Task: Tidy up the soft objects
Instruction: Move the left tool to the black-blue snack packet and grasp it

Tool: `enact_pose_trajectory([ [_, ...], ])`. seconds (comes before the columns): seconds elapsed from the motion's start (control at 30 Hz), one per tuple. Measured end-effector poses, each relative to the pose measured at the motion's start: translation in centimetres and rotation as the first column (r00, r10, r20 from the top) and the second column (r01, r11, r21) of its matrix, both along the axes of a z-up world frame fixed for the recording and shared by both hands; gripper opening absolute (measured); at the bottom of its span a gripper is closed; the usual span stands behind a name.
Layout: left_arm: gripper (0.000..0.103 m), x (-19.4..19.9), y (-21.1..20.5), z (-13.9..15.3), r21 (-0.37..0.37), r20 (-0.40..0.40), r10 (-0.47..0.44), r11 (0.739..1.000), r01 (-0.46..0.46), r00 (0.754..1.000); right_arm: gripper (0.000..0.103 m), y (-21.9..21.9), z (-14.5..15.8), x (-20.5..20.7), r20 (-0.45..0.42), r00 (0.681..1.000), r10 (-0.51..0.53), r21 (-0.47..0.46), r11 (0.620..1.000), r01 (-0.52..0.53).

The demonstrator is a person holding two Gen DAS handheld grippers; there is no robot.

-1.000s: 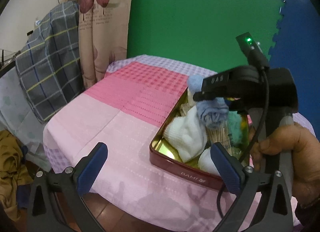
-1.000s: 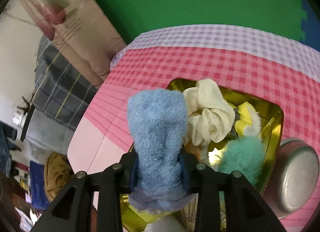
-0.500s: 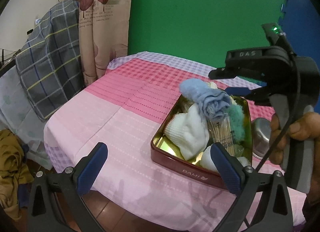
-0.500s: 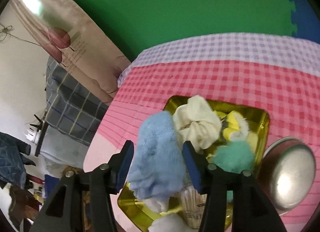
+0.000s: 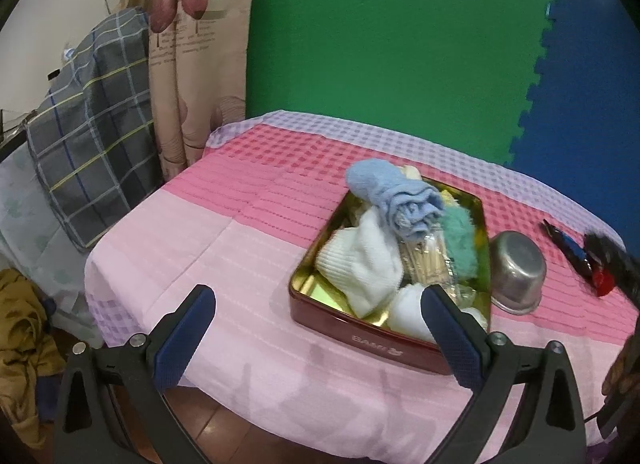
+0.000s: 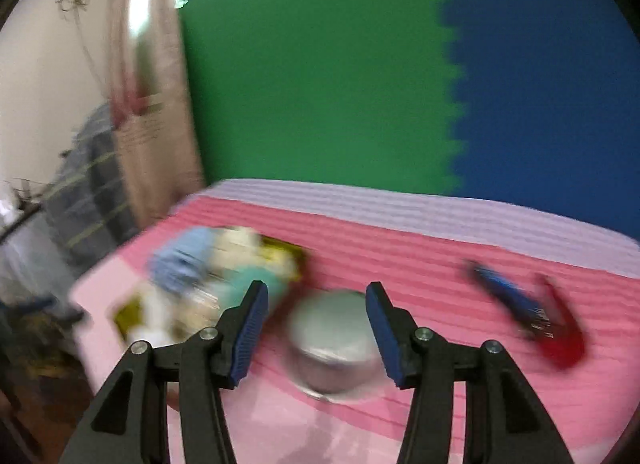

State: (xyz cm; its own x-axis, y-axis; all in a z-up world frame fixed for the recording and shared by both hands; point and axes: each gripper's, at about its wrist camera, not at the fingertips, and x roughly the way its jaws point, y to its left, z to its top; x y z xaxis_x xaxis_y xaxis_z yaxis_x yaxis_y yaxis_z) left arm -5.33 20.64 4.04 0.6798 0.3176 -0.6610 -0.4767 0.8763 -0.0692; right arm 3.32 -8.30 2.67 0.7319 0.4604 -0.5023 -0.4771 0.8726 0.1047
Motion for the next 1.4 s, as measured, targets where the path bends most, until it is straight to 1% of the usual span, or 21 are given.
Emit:
enact_pose_trajectory([
  [0.07,0.102,0.1,-0.7,0.1,-0.01,0.005,-0.032,0.999,0.032,0.999,0.06,-4.6,-1.4,0.3,-0.025,0.993,-0.118,-0.063,0.991,0.116],
  [0.13,0.102,0.1,-1.8,0.4,-0.008,0.019,-0.074,0.997,0.075,0.997,0.06,-9.4,-2.8,1.5,-0.104,0.968,-0.227,-0.096,0.971,0.218],
  [0.2,0.102,0.2,-2.7,0.6,-0.004,0.022,-0.113,0.994,0.113,0.993,0.06,-14.5,-4.4,2.8,-0.19,0.927,-0.324,-0.12,0.945,0.306],
  [0.23,0.102,0.5,-3.4,0.7,-0.011,0.016,-0.139,0.99,0.139,0.99,0.06,-16.2,-5.0,3.2,-0.207,0.907,-0.366,-0.146,0.928,0.342],
  [0.27,0.102,0.8,-4.0,0.8,-0.022,0.012,-0.165,0.986,0.166,0.986,0.06,-18.7,-5.8,3.8,-0.222,0.878,-0.424,-0.184,0.902,0.389],
  [0.37,0.102,1.7,-6.0,1.2,-0.09,0.015,-0.257,0.962,0.257,0.966,0.06,-22.2,-7.3,4.9,-0.195,0.846,-0.496,-0.275,0.856,0.438],
  [0.4,0.102,2.3,-6.8,1.3,-0.131,0.015,-0.297,0.946,0.296,0.955,0.06,-23.1,-7.8,5.2,-0.169,0.839,-0.517,-0.32,0.834,0.45],
  [0.47,0.102,3.6,-8.4,1.6,-0.186,0.019,-0.362,0.915,0.359,0.932,0.06,-24.7,-8.8,5.9,-0.157,0.828,-0.538,-0.374,0.808,0.455],
  [0.53,0.102,5.4,-10.2,2.3,-0.229,0.025,-0.409,0.886,0.404,0.912,0.06,-25.8,-8.9,6.4,-0.195,0.823,-0.533,-0.341,0.824,0.453],
  [0.63,0.102,9.4,-13.2,3.4,-0.307,0.038,-0.469,0.835,0.457,0.883,0.064,-26.7,-9.1,6.8,-0.221,0.81,-0.543,-0.327,0.824,0.464],
  [0.73,0.102,13.4,-15.5,3.8,-0.367,0.044,-0.494,0.8,0.474,0.868,0.065,-27.1,-9.0,6.9,-0.228,0.809,-0.542,-0.316,0.827,0.466],
  [0.83,0.102,19.1,-18.0,3.0,-0.425,0.012,-0.497,0.783,0.454,0.868,0.068,-27.6,-9.4,6.8,-0.253,0.802,-0.541,-0.286,0.834,0.472],
  [0.93,0.102,23.8,-19.8,1.4,-0.463,-0.041,-0.486,0.784,0.414,0.873,0.068,-27.3,-9.5,6.9,-0.257,0.801,-0.54,-0.282,0.835,0.473],
  [1.0,0.101,26.9,-20.7,0.0,-0.479,-0.088,-0.464,0.795,0.371,0.881,0.068,-27.1,-9.4,6.7,-0.246,0.802,-0.544,-0.295,0.83,0.473],
  [1.07,0.101,29.1,-21.6,-1.1,-0.485,-0.123,-0.46,0.801,0.351,0.879,0.069,-27.5,-9.3,6.5,-0.259,0.802,-0.537,-0.275,0.838,0.472],
  [1.13,0.102,31.7,-22.6,-2.3,-0.467,-0.164,-0.46,0.816,0.342,0.873,0.081,-27.8,-9.4,6.4,-0.281,0.813,-0.51,-0.241,0.857,0.455],
  [1.17,0.102,32.6,-23.0,-2.8,-0.453,-0.187,-0.459,0.825,0.338,0.869,0.085,-27.8,-9.5,6.7,-0.287,0.818,-0.499,-0.238,0.864,0.444],
  [1.2,0.101,33.8,-23.4,-3.6,-0.442,-0.225,-0.455,0.836,0.326,0.862,0.085,-27.6,-9.5,6.8,-0.285,0.819,-0.498,-0.251,0.864,0.437],
  [1.23,0.101,34.6,-23.6,-4.3,-0.457,-0.246,-0.457,0.833,0.313,0.855,0.085,-27.4,-9.6,6.8,-0.281,0.819,-0.5,-0.262,0.861,0.436],
  [1.3,0.101,35.6,-23.8,-5.3,-0.503,-0.24,-0.464,0.811,0.3,0.852,0.085,-27.4,-9.6,6.8,-0.281,0.819,-0.5,-0.261,0.861,0.436],
  [1.4,0.101,37.0,-24.0,-6.4,-0.533,-0.261,-0.425,0.812,0.238,0.867,0.086,-27.5,-9.5,6.7,-0.285,0.821,-0.495,-0.251,0.865,0.434],
])
